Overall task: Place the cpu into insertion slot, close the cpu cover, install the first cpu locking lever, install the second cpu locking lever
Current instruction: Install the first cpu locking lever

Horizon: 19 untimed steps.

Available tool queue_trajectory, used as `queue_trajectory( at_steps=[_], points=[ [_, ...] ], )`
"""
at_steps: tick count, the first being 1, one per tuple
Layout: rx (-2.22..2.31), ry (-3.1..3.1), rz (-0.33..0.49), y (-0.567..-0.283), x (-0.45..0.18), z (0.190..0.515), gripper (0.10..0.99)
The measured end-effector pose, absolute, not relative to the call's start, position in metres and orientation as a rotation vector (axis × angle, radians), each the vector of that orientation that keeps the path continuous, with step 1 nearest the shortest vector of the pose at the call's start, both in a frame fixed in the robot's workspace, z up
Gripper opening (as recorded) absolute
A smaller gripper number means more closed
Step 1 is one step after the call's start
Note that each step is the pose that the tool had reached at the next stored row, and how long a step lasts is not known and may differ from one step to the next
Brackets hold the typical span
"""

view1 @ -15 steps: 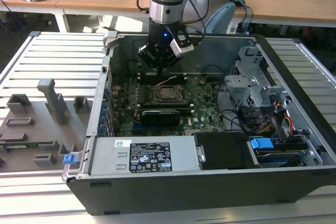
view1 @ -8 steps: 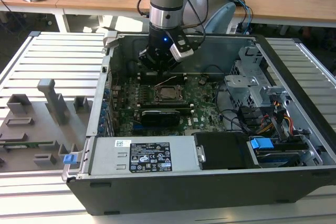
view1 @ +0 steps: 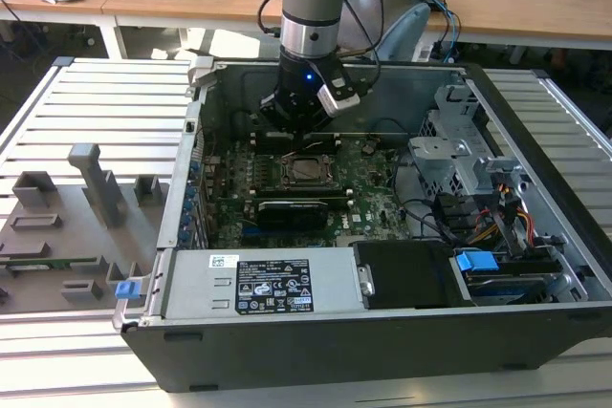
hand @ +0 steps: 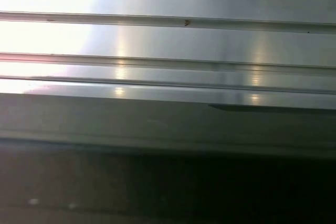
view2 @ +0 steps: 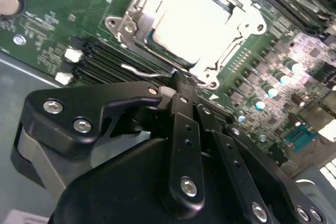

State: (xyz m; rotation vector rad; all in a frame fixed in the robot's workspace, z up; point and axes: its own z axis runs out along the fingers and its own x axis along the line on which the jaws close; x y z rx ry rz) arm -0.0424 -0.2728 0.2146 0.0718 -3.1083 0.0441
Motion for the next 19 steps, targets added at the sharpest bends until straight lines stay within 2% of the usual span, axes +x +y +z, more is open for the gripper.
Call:
queue_trajectory(
  at_steps=[19],
  points=[
    [0.072, -3.108, 0.046, -0.273, -0.022, 0.204, 0.106]
  ],
)
